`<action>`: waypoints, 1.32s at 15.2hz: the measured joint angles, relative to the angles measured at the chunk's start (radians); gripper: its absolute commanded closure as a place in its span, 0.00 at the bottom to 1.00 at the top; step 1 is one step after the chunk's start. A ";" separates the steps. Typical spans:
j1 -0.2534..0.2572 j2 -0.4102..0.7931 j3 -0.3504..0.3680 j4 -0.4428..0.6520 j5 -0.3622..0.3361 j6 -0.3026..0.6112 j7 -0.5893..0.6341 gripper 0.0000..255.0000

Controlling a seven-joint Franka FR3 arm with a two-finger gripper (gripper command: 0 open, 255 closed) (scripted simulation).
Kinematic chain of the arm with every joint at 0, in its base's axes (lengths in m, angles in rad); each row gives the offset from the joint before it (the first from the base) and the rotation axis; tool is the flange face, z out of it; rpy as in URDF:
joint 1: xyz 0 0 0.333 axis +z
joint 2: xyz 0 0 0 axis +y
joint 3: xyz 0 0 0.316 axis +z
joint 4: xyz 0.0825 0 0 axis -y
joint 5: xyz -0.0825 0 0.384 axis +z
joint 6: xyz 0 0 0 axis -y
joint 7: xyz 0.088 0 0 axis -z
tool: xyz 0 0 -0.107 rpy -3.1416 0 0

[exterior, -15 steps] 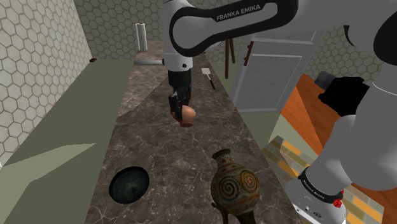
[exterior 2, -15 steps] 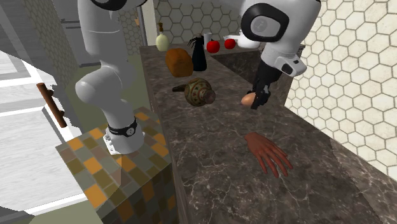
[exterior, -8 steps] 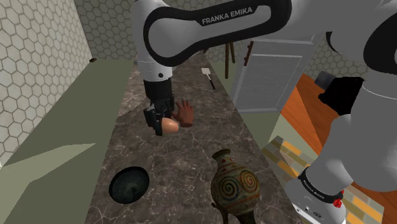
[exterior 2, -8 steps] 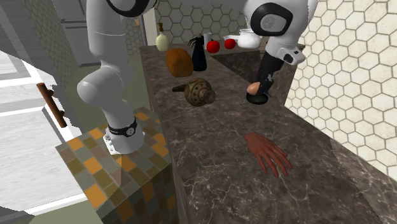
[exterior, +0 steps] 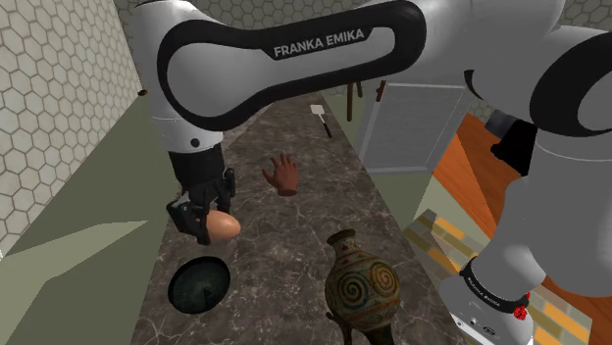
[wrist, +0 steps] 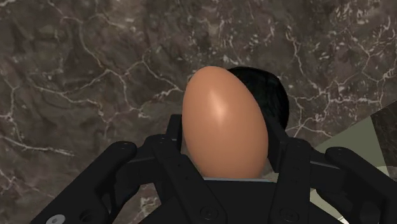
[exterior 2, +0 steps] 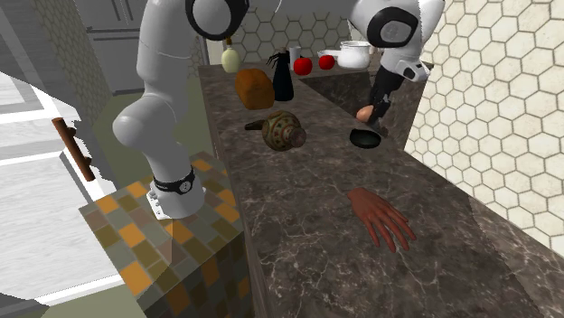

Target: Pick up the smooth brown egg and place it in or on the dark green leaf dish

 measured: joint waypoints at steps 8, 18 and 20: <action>0.078 0.125 0.016 0.135 -0.025 0.004 0.088 1.00; 0.078 0.152 0.013 0.063 -0.027 0.101 0.073 1.00; 0.078 0.152 0.012 0.063 -0.027 0.102 0.073 1.00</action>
